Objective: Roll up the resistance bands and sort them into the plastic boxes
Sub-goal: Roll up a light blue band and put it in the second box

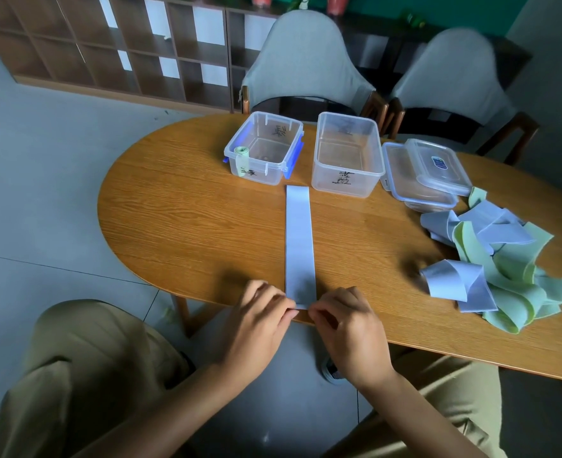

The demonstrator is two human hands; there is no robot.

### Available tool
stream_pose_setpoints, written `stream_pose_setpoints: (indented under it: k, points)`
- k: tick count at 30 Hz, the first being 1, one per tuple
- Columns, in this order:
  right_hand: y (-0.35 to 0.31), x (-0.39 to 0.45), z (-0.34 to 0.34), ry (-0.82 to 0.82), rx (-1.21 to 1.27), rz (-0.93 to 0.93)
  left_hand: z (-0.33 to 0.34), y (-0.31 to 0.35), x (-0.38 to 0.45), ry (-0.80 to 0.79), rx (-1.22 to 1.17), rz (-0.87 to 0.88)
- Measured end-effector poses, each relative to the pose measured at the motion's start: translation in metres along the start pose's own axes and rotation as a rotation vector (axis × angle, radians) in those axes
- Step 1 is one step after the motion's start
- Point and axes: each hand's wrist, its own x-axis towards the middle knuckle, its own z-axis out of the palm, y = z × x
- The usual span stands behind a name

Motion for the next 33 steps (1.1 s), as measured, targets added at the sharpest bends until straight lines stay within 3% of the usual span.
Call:
stream_pose_setpoints:
  k: [6,16,33]
  points:
    - [-0.003,0.002,0.005,0.000,0.097,0.133,0.003,0.003,0.012,-0.008,-0.013,-0.117]
    - [-0.010,0.013,0.018,-0.057,0.056,0.334,0.006,0.008,0.026,-0.068,0.049,-0.288]
    - [-0.021,0.055,0.038,-0.101,-0.204,0.372,0.040,0.000,0.060,-0.013,0.272,-0.340]
